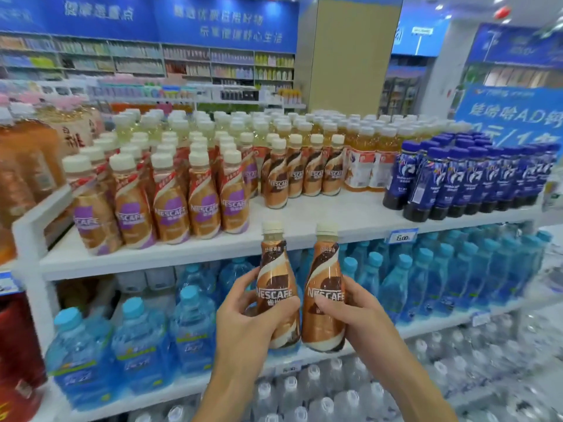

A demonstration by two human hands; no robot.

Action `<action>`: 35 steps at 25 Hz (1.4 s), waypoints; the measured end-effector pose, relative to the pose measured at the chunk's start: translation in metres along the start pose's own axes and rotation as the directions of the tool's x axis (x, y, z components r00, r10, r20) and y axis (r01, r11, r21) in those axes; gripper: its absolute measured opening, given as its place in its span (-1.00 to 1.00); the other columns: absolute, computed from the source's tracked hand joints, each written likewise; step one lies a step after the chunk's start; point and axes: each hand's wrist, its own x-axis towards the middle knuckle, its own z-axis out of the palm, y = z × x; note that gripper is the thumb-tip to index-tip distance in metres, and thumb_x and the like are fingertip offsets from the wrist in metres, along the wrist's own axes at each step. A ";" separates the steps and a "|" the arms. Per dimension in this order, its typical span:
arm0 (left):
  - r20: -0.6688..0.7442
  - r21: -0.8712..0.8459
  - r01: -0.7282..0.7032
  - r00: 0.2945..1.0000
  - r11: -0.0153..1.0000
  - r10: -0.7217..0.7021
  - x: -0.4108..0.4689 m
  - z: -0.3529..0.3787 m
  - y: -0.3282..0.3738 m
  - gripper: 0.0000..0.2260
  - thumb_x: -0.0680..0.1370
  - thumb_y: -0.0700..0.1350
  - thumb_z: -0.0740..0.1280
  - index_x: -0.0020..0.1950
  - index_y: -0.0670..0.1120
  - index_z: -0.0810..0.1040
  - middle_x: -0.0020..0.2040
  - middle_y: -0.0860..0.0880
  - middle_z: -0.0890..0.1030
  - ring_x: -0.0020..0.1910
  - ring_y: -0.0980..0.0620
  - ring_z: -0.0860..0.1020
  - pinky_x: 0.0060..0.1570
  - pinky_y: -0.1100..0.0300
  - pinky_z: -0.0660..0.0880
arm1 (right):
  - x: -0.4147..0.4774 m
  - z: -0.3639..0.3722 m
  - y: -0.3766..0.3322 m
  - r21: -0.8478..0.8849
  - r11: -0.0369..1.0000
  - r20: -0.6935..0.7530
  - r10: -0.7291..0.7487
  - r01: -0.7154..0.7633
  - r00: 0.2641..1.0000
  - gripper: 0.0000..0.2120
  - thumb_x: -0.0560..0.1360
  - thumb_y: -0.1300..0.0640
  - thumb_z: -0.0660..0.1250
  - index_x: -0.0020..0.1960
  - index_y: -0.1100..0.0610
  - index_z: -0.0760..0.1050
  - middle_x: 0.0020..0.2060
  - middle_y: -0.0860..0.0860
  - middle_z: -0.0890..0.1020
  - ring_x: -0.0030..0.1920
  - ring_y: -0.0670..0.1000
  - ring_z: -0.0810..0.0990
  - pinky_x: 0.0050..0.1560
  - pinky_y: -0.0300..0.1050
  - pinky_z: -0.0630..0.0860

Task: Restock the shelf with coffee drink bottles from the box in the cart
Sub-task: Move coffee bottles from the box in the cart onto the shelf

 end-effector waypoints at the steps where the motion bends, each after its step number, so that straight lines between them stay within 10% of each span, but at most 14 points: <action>1: -0.004 0.009 -0.007 1.000 1.000 0.007 0.013 0.008 0.001 -0.47 0.33 -0.24 0.62 0.20 0.15 0.58 -0.09 0.06 0.73 -0.16 0.09 0.71 -0.29 0.30 0.58 | 0.013 -0.006 -0.005 -0.004 1.000 0.013 -0.008 0.008 1.000 -0.67 0.34 0.12 0.54 0.10 0.06 0.68 0.08 0.15 0.72 0.11 0.17 0.70 0.18 0.09 0.59; 12: -0.139 0.126 -0.208 0.964 0.970 0.225 0.138 0.127 0.021 -0.51 0.35 -0.18 0.62 0.15 0.19 0.54 -0.02 0.06 0.69 -0.20 0.20 0.69 -0.33 0.38 0.54 | 0.170 -0.092 -0.083 -0.088 0.986 0.100 -0.134 0.143 0.986 -0.61 0.35 0.06 0.56 0.15 0.05 0.63 0.01 0.02 0.75 0.09 0.05 0.71 0.10 -0.05 0.57; 20: -0.153 0.282 -0.282 0.930 0.917 0.333 0.202 0.150 -0.007 -0.40 0.35 -0.12 0.64 0.30 0.19 0.49 0.18 0.15 0.63 0.18 0.16 0.61 0.13 0.14 0.61 | 0.237 -0.111 -0.080 -0.170 0.958 0.201 -0.197 0.232 0.960 -0.71 0.51 0.24 0.47 0.14 -0.06 0.56 -0.04 -0.19 0.73 0.02 -0.17 0.69 -0.07 -0.33 0.59; 24: -0.111 0.365 -0.269 0.938 0.891 0.329 0.211 0.145 -0.015 -0.38 0.40 -0.13 0.61 0.38 0.14 0.45 0.23 0.16 0.63 0.20 0.25 0.59 0.14 0.33 0.55 | 0.244 -0.115 -0.068 -0.183 0.953 0.216 -0.203 0.243 0.955 -0.56 0.50 0.22 0.48 0.34 -0.01 0.49 0.14 -0.14 0.70 0.16 -0.15 0.65 0.14 -0.19 0.59; 29: -0.188 0.555 -0.203 0.915 0.807 0.358 0.203 0.142 -0.028 -0.42 0.37 0.03 0.61 0.35 0.13 0.50 0.18 0.22 0.60 0.17 0.21 0.59 0.21 0.11 0.57 | 0.227 -0.115 -0.046 -0.470 0.865 -0.082 -0.243 0.178 0.967 -0.30 0.31 -0.05 0.64 0.33 -0.16 0.36 0.20 -0.22 0.56 0.15 -0.18 0.58 0.12 -0.24 0.53; 35: -0.298 0.699 -0.059 0.882 0.713 0.365 0.206 0.159 -0.018 -0.58 0.44 0.12 0.53 0.16 0.08 0.40 0.07 0.12 0.47 0.07 0.10 0.51 0.15 0.09 0.51 | 0.241 -0.103 -0.044 -0.540 0.821 -0.162 -0.316 0.185 0.935 -0.50 0.32 -0.02 0.64 0.13 -0.14 0.45 -0.01 -0.27 0.62 -0.04 -0.28 0.61 -0.03 -0.32 0.52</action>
